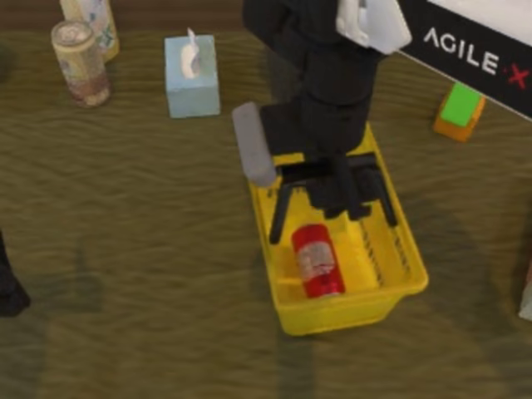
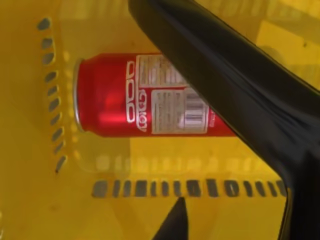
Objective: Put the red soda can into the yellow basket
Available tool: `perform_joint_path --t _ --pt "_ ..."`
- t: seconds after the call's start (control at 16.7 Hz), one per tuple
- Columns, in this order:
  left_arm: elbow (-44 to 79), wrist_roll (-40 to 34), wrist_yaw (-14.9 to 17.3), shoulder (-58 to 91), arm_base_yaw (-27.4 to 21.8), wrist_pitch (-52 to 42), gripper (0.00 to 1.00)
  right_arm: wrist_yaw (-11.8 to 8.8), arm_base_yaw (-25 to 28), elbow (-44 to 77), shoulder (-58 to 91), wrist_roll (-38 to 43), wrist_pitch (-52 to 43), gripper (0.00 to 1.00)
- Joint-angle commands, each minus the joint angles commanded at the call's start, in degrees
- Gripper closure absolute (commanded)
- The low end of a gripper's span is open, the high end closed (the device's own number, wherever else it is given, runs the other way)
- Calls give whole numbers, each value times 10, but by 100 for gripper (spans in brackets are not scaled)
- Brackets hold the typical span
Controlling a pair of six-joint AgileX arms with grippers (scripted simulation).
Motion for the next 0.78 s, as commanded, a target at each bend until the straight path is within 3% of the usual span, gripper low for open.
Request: perform_joint_path --t 0.3,0.78 --pt "0 0 0 0 0 0 0 0 0 0 0 0 0 98" --pt "0 0 0 0 0 0 0 0 0 0 0 0 0 100"
